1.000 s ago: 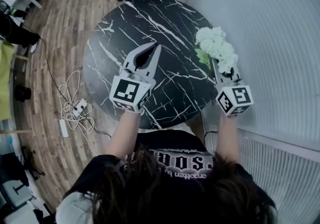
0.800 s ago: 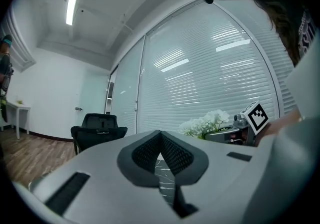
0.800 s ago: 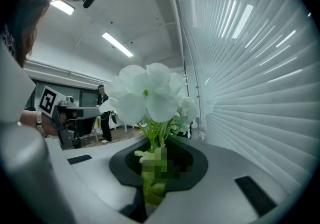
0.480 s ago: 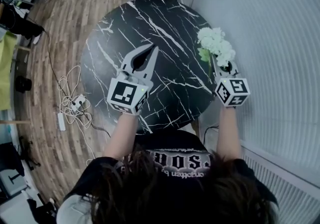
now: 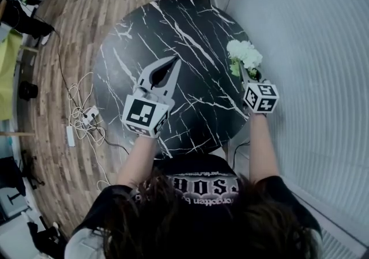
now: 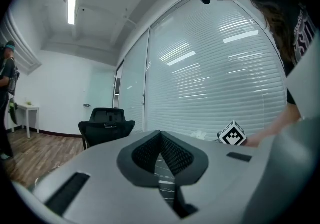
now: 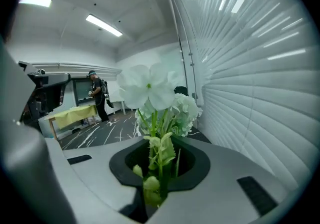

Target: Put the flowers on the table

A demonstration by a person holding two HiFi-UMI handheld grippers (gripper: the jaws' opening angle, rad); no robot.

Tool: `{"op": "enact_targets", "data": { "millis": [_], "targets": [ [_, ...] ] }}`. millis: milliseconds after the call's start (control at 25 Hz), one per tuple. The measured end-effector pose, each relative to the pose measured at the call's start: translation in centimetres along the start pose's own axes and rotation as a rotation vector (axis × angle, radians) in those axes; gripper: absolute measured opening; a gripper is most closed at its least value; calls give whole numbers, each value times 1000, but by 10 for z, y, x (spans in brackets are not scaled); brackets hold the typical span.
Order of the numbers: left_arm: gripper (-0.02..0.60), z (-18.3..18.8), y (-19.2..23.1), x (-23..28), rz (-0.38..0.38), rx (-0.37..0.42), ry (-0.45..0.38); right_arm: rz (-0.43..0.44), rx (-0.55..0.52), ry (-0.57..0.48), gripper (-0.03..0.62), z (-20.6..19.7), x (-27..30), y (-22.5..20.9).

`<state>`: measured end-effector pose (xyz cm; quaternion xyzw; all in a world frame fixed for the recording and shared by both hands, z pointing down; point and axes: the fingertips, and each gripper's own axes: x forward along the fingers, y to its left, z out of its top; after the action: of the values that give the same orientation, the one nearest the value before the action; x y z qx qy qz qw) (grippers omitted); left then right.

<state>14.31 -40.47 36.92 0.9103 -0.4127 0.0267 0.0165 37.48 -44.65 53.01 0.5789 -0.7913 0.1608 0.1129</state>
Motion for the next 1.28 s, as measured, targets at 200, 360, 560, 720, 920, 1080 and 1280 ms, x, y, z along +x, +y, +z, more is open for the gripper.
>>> {"op": "enact_targets", "data": {
  "millis": [200,360,560,720,920,1080,1280],
  "targets": [
    [2,-4,9,-4,19,-9,11,-6,18,66,52,-20,26,-12],
    [2,-4,13,-8,34,-5,6,-3,26,107,68,-31,41,-13],
    [2,1,17,-13,60,-4,23,14,43,163,125,-48,51,-10],
    [2,-1,20,-18,69,-3,29,16,40,175,165,-54,53,-7],
    [2,-1,22,-20,66,-2,16,28,27,171,227,-51,52,-2],
    [2,1,21,-20,67,-3,17,37,30,150,272,-45,48,3],
    [2,2,18,-20,49,-9,-3,46,12,105,278,-24,36,12]
  ]
}}
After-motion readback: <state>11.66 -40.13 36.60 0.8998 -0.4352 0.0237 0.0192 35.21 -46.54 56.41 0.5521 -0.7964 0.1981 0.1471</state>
